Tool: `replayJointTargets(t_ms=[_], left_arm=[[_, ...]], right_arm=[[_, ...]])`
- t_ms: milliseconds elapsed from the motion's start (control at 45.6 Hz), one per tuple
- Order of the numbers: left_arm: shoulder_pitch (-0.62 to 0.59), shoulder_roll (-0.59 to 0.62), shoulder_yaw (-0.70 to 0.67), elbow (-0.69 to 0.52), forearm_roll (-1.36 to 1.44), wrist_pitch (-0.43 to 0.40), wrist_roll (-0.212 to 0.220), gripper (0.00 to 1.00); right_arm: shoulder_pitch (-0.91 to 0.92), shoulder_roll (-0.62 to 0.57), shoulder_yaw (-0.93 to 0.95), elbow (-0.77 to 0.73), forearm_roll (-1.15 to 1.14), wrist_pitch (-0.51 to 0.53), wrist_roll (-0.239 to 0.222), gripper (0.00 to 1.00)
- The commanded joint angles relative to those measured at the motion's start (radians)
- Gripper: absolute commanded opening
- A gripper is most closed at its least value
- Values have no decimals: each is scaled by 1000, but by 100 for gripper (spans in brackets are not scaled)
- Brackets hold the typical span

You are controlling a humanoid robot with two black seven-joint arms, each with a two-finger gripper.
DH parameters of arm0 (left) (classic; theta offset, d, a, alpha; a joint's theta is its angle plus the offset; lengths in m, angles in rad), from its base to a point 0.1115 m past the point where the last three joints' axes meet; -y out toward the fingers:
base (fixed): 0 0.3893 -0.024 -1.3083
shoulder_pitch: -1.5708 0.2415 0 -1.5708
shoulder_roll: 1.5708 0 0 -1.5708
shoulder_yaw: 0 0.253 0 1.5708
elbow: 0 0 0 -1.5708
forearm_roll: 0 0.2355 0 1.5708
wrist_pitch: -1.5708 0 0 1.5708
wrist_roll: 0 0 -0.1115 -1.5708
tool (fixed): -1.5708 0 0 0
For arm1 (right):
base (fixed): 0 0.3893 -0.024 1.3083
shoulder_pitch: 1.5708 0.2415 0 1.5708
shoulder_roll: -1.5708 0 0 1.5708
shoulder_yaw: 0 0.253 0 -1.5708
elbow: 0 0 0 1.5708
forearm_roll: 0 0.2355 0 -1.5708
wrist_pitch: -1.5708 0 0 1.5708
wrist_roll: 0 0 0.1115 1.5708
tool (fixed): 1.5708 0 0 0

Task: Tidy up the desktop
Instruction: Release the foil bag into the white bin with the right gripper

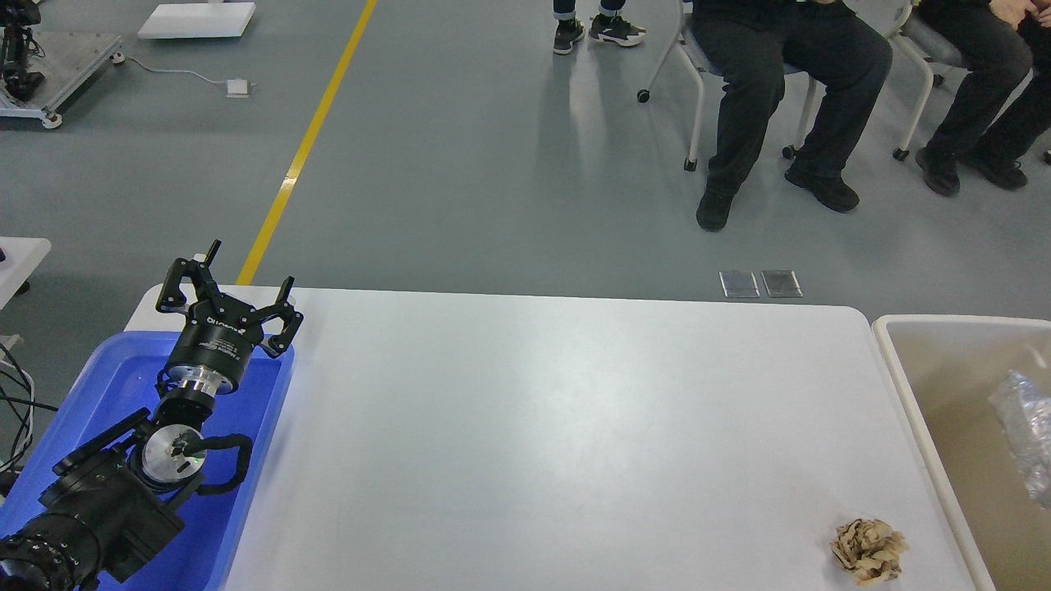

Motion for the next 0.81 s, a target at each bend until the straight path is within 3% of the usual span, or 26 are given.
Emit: replayJointTargets(t_ms=[0,241,526,679,789], left_arm=[[0,0,-1,0,0,0,0,100],[0,0,-1,0,0,-1,0,100],[0,0,1,0,0,0,0,100],[0,0,1,0,0,0,0,100],[1,0,1,0,0,0,-2,100]], right_arm=[[23,5,14,-6,7,4,-4,100],[93,2,26,-6,13,1,-4,100],[185,-9,222,39,15,16,2,100],[201,-71,240,242,13,45,2,100],[195,-125,366,439,15,125,10,100]])
